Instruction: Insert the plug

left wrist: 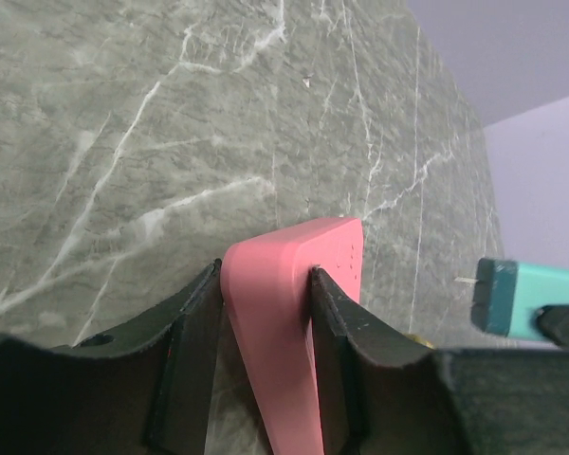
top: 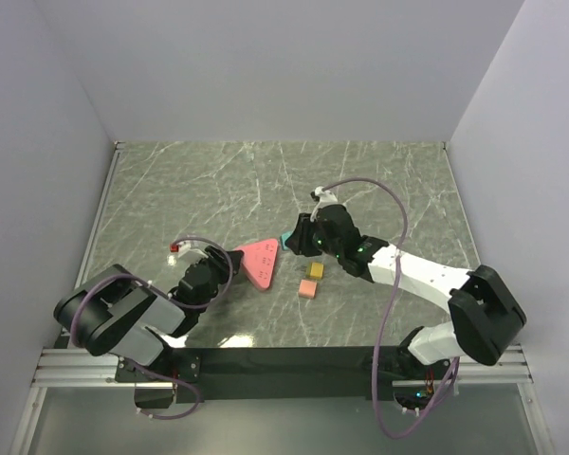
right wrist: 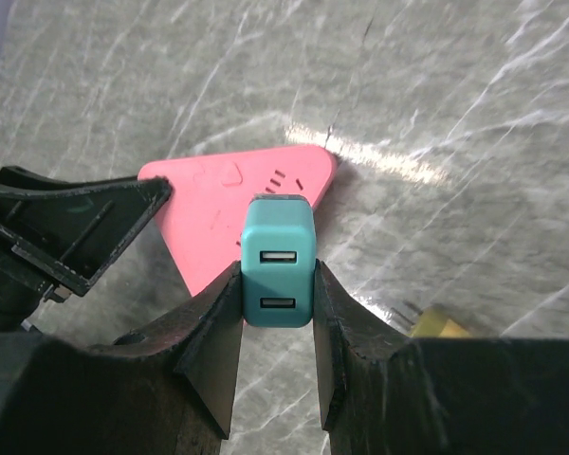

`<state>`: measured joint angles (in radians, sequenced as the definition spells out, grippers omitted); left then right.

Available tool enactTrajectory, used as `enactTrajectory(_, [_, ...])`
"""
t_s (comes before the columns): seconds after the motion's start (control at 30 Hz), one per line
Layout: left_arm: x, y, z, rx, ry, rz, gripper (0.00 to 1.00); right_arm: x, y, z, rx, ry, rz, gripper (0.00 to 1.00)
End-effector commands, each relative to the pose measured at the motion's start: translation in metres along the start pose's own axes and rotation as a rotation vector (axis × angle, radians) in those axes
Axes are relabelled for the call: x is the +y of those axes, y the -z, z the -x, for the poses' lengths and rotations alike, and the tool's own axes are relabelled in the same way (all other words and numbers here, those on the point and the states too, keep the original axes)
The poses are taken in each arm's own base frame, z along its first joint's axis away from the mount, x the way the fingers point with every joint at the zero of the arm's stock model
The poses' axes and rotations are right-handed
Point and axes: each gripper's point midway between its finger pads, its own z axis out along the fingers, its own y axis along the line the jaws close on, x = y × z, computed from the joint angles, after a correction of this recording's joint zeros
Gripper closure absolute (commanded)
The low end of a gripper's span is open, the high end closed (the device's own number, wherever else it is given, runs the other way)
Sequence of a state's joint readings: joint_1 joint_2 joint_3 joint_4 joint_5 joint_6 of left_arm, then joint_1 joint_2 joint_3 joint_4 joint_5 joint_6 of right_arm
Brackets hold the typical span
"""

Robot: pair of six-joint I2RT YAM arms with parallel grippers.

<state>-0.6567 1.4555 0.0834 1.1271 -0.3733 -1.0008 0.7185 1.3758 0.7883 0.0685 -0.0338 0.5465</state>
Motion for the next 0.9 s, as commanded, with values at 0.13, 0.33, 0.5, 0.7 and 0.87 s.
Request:
enactTrajectory(0.13, [-0.010, -0.006, 0.005, -0.050, 0.035, -0.039, 1.00, 0.021, -0.016, 0.011, -0.014, -0.051, 0.021, 1.00])
enactTrajectory(0.33, [-0.012, -0.006, 0.002, -0.049, 0.035, -0.048, 1.00, 0.025, -0.035, 0.009, 0.010, -0.084, 0.010, 1.00])
enactTrajectory(0.5, [-0.010, -0.004, 0.001, -0.050, 0.033, -0.044, 1.00, 0.022, -0.047, 0.004, 0.032, -0.106, -0.019, 1.00])
enactTrajectory(0.7, [-0.009, -0.002, 0.002, -0.056, 0.024, -0.041, 1.00, 0.020, -0.053, 0.004, 0.040, -0.121, -0.066, 1.00])
enactTrajectory(0.87, [-0.011, -0.002, 0.003, -0.059, 0.011, -0.042, 1.00, 0.011, -0.057, 0.000, 0.060, -0.129, -0.120, 1.00])
